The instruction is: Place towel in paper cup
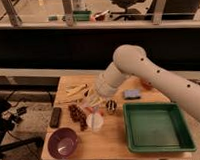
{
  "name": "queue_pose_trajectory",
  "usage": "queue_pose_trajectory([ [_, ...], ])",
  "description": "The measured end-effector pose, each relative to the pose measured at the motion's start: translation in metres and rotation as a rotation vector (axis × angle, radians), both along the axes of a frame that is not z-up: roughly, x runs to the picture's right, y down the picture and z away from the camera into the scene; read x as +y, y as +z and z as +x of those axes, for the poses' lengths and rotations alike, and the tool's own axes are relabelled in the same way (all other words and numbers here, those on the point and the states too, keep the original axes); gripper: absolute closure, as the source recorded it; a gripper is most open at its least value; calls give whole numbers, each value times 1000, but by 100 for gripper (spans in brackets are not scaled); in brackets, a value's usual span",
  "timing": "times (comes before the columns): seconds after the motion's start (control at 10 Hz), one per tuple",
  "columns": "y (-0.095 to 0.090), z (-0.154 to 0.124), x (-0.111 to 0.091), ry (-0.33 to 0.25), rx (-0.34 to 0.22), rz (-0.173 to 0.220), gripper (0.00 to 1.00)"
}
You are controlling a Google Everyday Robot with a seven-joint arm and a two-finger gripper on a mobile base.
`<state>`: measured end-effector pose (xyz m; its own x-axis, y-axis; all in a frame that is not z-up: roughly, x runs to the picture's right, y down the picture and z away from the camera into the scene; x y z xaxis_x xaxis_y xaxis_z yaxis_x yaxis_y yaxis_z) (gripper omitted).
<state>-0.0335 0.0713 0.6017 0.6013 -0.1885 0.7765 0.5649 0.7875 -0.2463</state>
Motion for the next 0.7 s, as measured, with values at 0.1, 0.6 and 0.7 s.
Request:
queue_pose_trajectory([
  [0.1,0,-1,0,-1,-1,0,64],
  [0.6,0,0,0,0,-1,0,20],
  [0.7,0,0,0,-1,-1,0,20],
])
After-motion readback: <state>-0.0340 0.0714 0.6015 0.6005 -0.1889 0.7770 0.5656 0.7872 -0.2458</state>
